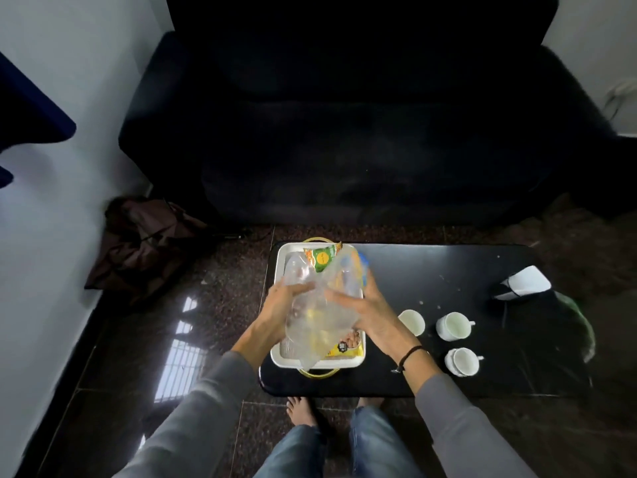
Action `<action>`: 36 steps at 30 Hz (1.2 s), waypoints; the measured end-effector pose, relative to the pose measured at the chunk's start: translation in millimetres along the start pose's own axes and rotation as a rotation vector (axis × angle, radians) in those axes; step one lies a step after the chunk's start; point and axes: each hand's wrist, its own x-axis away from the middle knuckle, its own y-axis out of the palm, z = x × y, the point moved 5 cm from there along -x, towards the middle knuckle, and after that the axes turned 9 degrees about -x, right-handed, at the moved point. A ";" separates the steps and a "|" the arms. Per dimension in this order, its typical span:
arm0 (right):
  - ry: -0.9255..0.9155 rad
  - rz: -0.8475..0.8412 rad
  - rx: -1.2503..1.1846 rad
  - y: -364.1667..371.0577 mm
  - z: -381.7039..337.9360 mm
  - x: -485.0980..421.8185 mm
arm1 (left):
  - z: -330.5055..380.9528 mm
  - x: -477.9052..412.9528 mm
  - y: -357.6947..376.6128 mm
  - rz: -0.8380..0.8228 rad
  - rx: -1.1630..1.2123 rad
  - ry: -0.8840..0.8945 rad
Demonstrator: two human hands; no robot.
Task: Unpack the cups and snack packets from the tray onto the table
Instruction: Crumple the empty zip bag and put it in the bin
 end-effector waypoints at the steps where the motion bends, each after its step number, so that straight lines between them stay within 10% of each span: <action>1: 0.009 -0.043 0.067 5.3 0.0 3.1 | 1.6 1.1 6.3 -0.025 -0.021 -0.020; 8: -0.170 0.141 0.504 -7.1 -21.3 21.3 | 25.0 14.6 51.3 -0.112 -0.073 0.040; 20: -0.250 0.330 0.158 -56.1 -37.6 41.7 | 34.7 23.2 97.2 -0.429 -0.079 0.090; 36: -0.502 0.503 0.535 -236.3 -100.5 77.8 | 54.6 -3.9 295.7 -0.042 -0.298 0.290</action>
